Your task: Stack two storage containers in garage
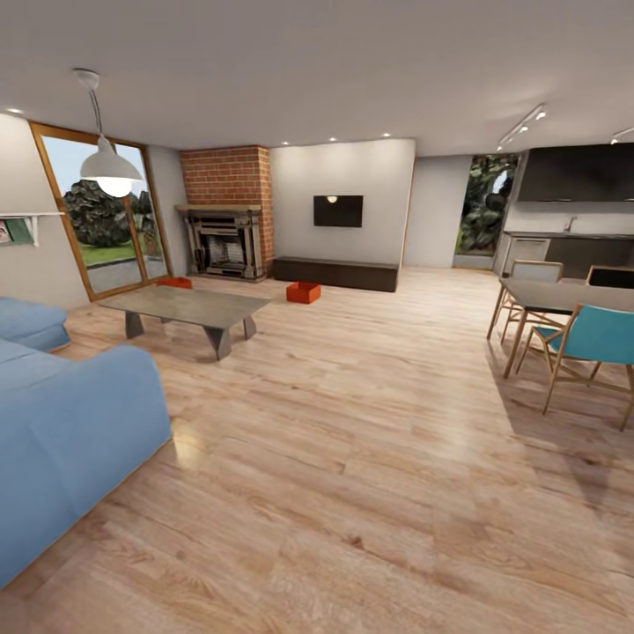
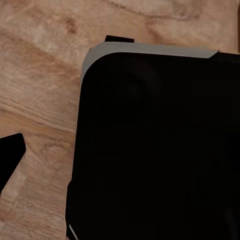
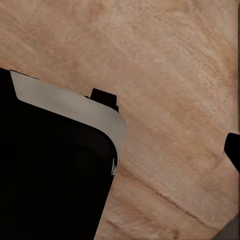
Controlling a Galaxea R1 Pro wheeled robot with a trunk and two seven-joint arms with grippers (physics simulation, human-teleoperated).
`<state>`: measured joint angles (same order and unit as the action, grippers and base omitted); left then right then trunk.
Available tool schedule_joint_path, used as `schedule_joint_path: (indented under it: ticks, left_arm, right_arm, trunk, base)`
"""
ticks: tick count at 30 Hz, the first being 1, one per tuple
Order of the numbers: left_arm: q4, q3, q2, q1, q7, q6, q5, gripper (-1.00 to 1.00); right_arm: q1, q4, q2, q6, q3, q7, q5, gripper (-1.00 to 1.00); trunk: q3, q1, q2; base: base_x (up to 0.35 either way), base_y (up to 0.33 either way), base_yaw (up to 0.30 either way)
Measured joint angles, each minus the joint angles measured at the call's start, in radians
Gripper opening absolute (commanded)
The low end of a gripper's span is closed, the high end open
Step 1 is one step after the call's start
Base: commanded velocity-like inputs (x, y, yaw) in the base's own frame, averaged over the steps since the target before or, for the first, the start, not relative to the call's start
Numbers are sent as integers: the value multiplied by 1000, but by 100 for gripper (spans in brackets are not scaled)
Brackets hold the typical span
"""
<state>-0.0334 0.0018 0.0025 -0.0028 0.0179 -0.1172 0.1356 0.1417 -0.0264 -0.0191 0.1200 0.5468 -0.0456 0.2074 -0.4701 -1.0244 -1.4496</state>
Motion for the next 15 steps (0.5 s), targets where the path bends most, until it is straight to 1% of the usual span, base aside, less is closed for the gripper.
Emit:
schedule_joint_path:
  ticks: [10, 15]
  left_arm:
    - [0, 0, 1, 0, 0, -4, 0, 100]
    - [1, 0, -1, 0, 0, -44, 3, 100]
  right_arm:
    - [0, 0, 0, 0, 0, 0, 0, 100]
    - [0, 0, 0, 0, 0, 0, 0, 100]
  trunk:
    - [0, 0, 0]
    - [0, 0, 0]
  base:
    - [324, 0, 0]
    - [324, 0, 0]
